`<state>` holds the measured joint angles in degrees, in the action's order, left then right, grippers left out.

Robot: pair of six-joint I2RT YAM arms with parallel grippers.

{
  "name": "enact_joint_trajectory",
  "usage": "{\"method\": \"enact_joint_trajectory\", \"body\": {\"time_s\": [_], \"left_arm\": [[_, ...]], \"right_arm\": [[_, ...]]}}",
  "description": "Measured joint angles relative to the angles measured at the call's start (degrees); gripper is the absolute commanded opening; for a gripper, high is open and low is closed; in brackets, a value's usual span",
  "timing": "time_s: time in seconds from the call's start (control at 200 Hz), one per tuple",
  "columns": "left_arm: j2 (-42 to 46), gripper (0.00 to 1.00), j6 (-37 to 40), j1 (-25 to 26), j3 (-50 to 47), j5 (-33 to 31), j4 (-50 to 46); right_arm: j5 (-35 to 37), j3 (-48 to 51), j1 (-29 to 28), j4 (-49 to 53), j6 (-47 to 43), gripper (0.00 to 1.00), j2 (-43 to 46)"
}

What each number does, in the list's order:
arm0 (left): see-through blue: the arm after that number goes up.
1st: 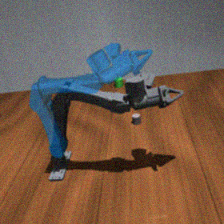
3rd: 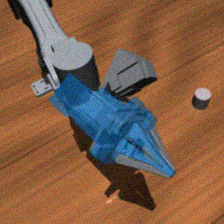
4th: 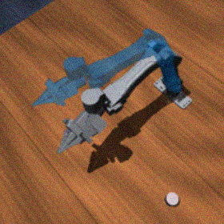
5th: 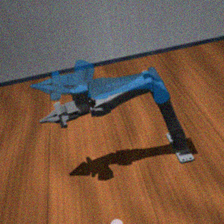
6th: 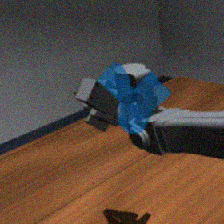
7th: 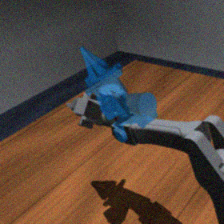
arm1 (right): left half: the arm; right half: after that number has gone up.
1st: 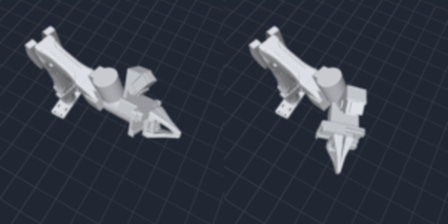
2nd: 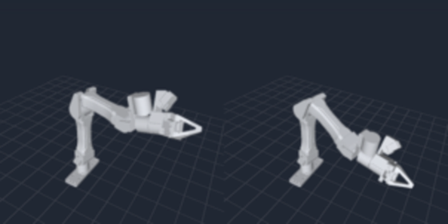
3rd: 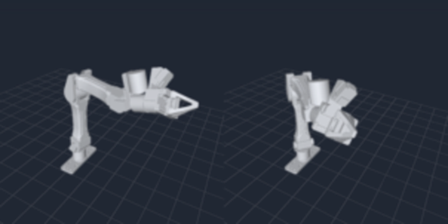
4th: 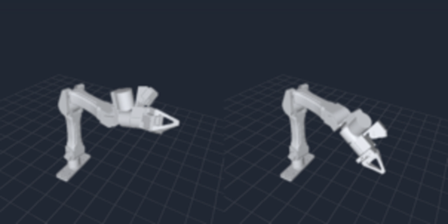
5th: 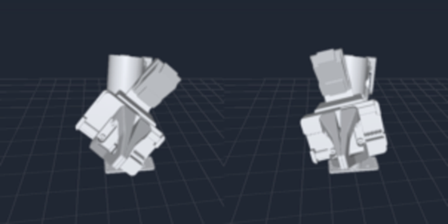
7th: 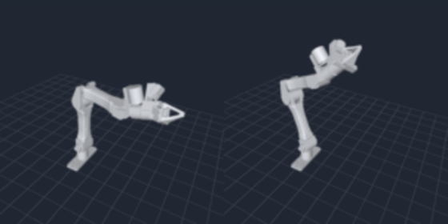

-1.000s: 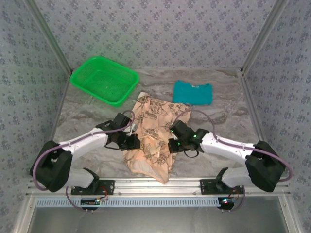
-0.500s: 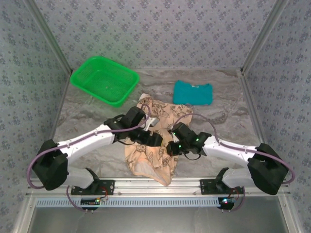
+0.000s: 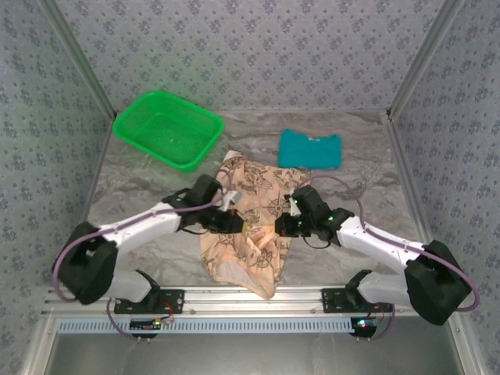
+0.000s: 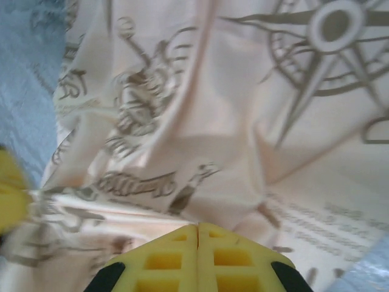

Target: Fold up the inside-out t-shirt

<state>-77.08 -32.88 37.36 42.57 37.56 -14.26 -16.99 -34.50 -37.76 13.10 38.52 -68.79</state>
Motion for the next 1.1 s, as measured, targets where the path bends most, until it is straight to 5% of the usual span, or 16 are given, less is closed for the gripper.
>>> {"method": "enact_joint_trajectory", "body": {"time_s": [0.13, 0.25, 0.4, 0.47, 0.69, 1.099], "left_arm": [[1.55, 0.0, 0.61, -8.57, -2.25, 4.66, -0.15], [-2.47, 0.0, 1.42, -9.99, -2.64, 6.4, -1.51], [-3.48, 0.5, 1.01, -8.0, -2.6, 6.78, -2.71], [-3.48, 0.61, 0.87, -5.03, -0.04, 6.54, -4.42], [-5.18, 0.58, 1.7, 3.3, 10.71, 5.2, -4.33], [-11.63, 0.61, 7.06, 3.69, 10.62, -1.2, -7.15]], "right_arm": [[-0.24, 2.23, 4.68, 0.5, -0.17, 0.0, -0.81], [-0.63, 2.75, 4.44, 1.51, -0.63, 0.0, -1.75], [-2.08, 2.58, 2.49, 2.14, -2.97, 0.0, -1.14], [-2.54, 1.81, 0.33, 2.36, -3.98, 0.0, -0.33], [-3.43, -0.7, -2.86, 1.7, -6.01, 0.0, 1.05], [-2.8, -0.13, 4.22, 1.86, -5.33, 0.0, -3.76]]}}
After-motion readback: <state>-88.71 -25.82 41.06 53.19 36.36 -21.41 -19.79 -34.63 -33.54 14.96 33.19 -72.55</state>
